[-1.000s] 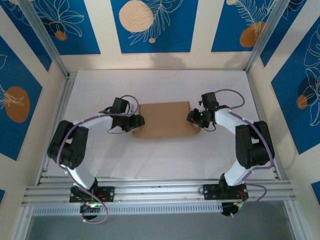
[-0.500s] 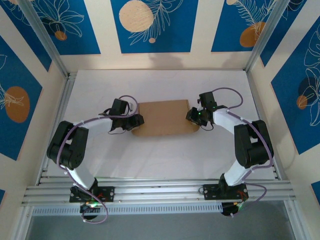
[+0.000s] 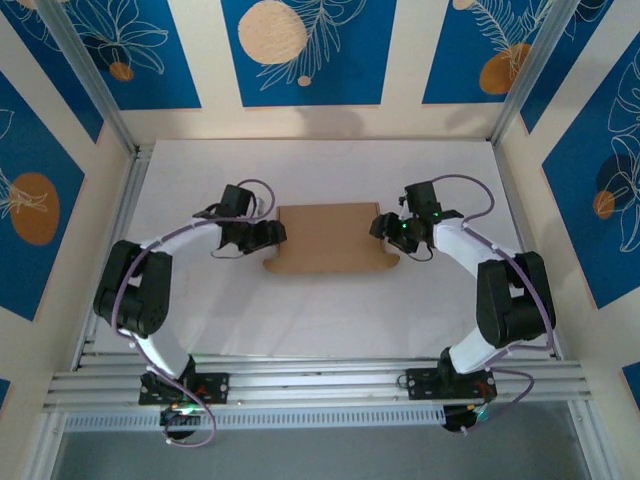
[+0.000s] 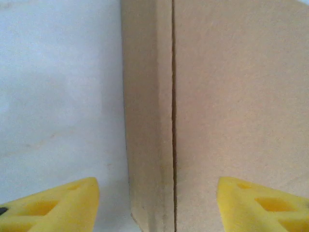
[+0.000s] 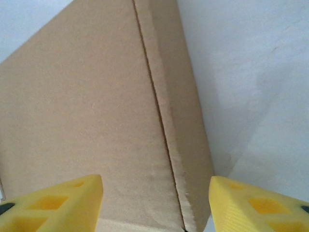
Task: Fold the paper box
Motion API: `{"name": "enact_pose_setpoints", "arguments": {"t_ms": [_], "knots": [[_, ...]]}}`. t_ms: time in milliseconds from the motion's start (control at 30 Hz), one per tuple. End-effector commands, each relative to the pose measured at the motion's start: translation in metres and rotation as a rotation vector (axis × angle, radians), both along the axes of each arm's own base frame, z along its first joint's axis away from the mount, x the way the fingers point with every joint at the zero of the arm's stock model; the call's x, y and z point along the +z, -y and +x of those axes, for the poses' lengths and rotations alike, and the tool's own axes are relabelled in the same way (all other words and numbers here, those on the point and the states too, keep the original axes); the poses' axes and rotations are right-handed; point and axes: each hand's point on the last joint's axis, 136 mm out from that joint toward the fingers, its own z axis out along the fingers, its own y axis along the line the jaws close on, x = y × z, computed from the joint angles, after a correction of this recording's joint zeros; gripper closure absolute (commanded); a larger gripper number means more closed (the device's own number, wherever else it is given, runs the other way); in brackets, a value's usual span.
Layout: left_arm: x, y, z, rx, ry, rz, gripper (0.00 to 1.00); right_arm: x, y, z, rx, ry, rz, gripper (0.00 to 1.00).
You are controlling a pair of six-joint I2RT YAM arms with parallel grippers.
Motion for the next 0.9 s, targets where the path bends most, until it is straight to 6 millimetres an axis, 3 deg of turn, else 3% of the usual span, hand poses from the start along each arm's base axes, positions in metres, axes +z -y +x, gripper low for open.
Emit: {"name": "enact_pose_setpoints", "arguments": {"t_ms": [0, 100, 267, 667, 867], "knots": [[-0.002, 0.006, 0.009, -0.071, -0.003, -0.073, 0.40, 0.020, -0.004, 0.009, 0.019, 0.057, 0.059, 0.36], [-0.007, 0.012, 0.012, -0.099, -0.015, -0.137, 0.42, 0.022, -0.003, 0.017, 0.024, 0.076, 0.094, 0.29], [-0.023, 0.019, 0.013, -0.122, -0.055, -0.174, 0.46, 0.013, 0.000, 0.029, 0.039, 0.061, 0.132, 0.08], [-0.052, -0.010, 0.008, -0.051, -0.172, -0.165, 0.63, -0.024, 0.007, 0.037, 0.034, -0.069, 0.277, 0.04], [-0.060, -0.017, 0.005, -0.036, -0.214, -0.192, 0.75, -0.021, -0.019, 0.036, 0.135, -0.085, 0.401, 0.00]]}}
